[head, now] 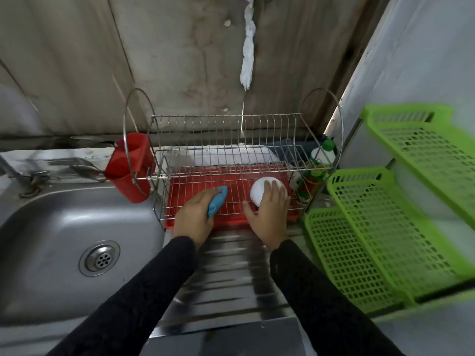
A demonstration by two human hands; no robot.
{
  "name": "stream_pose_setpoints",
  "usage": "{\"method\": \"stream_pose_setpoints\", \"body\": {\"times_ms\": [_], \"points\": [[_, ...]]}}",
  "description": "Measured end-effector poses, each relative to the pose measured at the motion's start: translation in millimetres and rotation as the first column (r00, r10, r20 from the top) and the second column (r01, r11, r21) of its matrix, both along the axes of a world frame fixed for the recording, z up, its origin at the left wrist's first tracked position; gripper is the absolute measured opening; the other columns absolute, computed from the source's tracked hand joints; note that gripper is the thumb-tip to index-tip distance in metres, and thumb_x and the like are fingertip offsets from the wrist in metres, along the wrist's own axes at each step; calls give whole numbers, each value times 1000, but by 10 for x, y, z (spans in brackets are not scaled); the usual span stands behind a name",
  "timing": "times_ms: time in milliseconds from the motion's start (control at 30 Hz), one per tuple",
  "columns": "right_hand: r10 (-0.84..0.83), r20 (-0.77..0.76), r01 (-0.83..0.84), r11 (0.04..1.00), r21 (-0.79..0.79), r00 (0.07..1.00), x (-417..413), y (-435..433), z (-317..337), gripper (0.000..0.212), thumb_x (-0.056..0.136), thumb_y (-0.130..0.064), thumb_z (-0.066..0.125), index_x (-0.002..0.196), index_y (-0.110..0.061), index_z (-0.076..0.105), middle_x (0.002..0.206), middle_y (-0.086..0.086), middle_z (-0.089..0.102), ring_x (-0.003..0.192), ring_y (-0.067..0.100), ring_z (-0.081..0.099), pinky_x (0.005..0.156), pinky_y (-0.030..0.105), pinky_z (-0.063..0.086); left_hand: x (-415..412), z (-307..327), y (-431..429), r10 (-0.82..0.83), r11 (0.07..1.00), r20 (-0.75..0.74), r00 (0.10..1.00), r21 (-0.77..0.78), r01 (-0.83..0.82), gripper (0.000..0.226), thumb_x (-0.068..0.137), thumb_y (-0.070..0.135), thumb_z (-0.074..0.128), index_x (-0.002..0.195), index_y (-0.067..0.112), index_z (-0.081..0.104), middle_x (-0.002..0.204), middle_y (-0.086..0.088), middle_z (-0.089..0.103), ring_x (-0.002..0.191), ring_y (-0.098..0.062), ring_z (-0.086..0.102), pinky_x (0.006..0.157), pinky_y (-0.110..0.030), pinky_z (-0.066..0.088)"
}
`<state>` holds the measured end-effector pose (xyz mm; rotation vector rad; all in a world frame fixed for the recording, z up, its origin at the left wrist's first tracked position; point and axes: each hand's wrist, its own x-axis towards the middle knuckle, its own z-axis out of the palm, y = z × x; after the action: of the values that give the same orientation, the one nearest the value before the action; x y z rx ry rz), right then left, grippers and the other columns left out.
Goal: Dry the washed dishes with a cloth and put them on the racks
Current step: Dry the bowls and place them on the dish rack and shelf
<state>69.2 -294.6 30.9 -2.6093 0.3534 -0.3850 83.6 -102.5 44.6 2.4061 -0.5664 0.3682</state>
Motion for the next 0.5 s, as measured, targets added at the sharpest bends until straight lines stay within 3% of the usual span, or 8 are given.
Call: {"method": "stream_pose_setpoints", "body": {"times_ms": [267,500], "points": [[185,14,-184,980,-82,983,-250,807,123,73,101,-48,47,159,-12,20,167,10,17,156,29,0,122,46,-9,-258,8,735,39,999,-15,999,19,-39,60,79,2,68,135,22,58,130,-1,64,107,-26,64,82,-36,56],[322,-19,-322,942,-94,947,-495,1832,115,68,101,-41,51,157,-14,24,165,11,21,155,30,4,125,49,-3,-696,53,1773,43,998,100,994,45,-47,55,74,0,73,125,16,63,119,-3,69,98,-24,67,76,-27,52]]}}
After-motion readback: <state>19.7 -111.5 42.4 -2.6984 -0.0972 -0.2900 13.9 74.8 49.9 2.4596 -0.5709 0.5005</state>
